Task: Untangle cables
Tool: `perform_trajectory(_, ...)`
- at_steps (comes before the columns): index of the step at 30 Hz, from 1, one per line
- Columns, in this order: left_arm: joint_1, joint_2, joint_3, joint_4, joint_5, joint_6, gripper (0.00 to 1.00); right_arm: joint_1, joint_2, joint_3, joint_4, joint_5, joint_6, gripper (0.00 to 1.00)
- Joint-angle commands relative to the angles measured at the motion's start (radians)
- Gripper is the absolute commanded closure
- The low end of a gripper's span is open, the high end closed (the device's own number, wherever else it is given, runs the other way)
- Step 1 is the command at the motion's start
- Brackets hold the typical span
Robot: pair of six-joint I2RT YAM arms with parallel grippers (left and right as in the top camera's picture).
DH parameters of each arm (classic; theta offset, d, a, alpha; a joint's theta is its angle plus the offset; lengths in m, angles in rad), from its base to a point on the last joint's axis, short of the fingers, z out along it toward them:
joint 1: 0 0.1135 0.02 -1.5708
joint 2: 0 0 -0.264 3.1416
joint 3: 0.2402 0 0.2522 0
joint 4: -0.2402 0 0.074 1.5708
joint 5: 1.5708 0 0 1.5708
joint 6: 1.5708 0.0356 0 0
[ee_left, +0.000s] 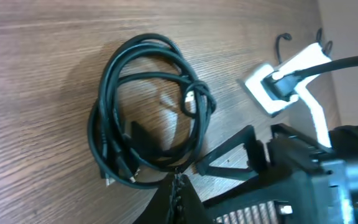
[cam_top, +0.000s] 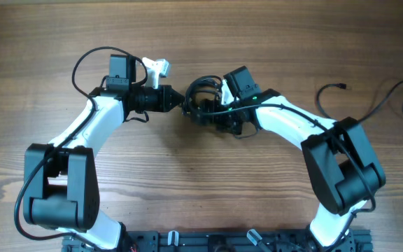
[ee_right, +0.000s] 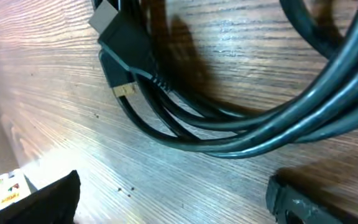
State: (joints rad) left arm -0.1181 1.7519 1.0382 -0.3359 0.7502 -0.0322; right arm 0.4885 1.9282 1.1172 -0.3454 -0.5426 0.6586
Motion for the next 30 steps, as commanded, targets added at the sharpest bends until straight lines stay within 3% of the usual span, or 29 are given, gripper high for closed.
perform_trajectory(1,-0.004,-0.018,0.008,-0.013,-0.042,-0.006,0.96,0.003,0.047,-0.031,0.000,0.026,0.026,0.00)
perform_trajectory(9,-0.004,-0.018,0.008,-0.007,-0.042,-0.006,0.91,0.003,0.047,-0.031,0.128,0.026,0.026,0.00)
perform_trajectory(21,-0.031,-0.018,0.008,0.000,-0.041,-0.033,0.83,0.003,0.047,-0.031,0.128,0.026,0.026,0.00)
perform_trajectory(27,-0.134,-0.018,0.008,0.048,-0.076,-0.033,0.84,0.003,0.047,-0.031,0.128,0.026,0.026,0.00)
perform_trajectory(30,-0.195,-0.018,0.008,0.055,-0.143,-0.032,0.79,0.003,0.047,-0.031,0.128,0.026,0.026,0.00)
